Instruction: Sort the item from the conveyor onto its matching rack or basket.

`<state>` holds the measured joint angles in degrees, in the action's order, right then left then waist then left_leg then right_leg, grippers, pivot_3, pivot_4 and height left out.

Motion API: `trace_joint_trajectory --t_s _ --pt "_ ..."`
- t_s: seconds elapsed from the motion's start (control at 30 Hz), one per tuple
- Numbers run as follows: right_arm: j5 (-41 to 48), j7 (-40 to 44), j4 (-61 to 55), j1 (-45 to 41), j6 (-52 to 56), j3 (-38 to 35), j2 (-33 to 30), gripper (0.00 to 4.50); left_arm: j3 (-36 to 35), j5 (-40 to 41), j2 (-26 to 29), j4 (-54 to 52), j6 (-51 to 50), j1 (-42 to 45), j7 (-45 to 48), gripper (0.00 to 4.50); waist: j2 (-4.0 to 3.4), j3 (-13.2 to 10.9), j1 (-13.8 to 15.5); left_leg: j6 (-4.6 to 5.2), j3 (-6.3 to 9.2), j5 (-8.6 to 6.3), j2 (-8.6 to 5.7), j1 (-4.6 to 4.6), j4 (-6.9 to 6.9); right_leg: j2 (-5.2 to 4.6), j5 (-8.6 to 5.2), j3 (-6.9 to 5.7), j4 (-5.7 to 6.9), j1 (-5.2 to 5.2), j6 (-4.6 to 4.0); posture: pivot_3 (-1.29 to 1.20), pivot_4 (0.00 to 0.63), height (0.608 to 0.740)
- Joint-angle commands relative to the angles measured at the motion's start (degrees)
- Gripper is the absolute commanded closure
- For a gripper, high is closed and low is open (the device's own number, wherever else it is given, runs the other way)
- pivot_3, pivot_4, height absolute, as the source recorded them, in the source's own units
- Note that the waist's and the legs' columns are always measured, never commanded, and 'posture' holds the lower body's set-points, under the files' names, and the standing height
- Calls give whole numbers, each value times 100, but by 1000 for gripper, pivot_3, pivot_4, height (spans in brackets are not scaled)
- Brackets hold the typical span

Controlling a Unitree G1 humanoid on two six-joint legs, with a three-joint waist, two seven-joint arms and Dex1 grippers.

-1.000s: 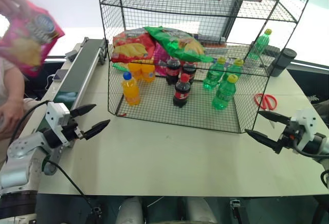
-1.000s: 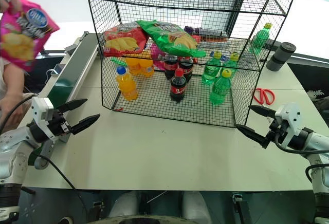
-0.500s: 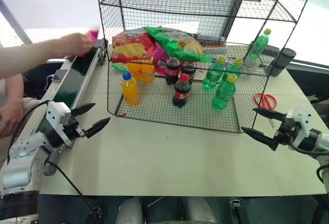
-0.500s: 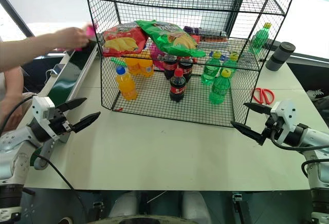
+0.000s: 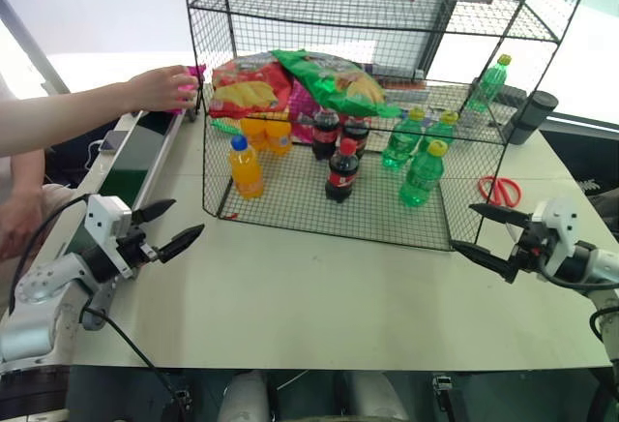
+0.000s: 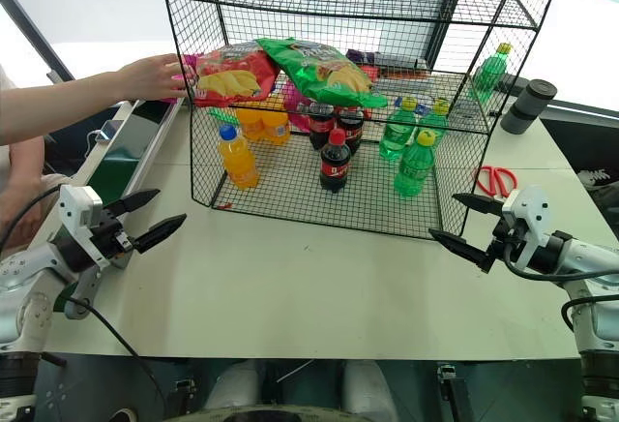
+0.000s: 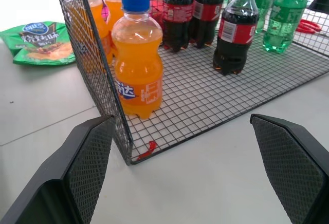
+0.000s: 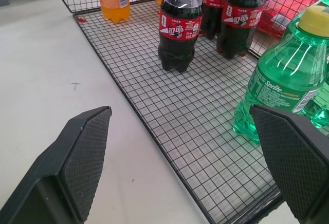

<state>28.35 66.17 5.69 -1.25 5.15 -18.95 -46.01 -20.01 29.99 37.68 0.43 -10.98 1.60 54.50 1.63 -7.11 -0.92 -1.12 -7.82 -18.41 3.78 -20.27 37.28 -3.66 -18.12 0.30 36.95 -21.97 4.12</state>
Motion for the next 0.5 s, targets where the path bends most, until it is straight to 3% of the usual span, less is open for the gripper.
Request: trace_joint_trajectory --t_s 0.03,0.33,0.5 --pt "95 -33 -209 -102 8 -68 32 0 -204 47 93 -73 67 62 -55 36 0 0 1 0 0 0 0 0 0 -1 0 0 0 0 0 0 150 727" --pt "446 -215 -734 -80 632 52 252 0 -231 152 -35 -258 -108 -2 -320 36 0 0 -8 -2 3 1 0 0 -4 -2 0 -2 0 -1 0 0 150 727" --pt "521 -494 -1359 -174 921 467 651 0 -456 329 -254 -820 -325 -452 -734 36 0 0 -32 -2 5 0 1 -1 -8 -4 0 -3 -1 -3 0 0 150 727"
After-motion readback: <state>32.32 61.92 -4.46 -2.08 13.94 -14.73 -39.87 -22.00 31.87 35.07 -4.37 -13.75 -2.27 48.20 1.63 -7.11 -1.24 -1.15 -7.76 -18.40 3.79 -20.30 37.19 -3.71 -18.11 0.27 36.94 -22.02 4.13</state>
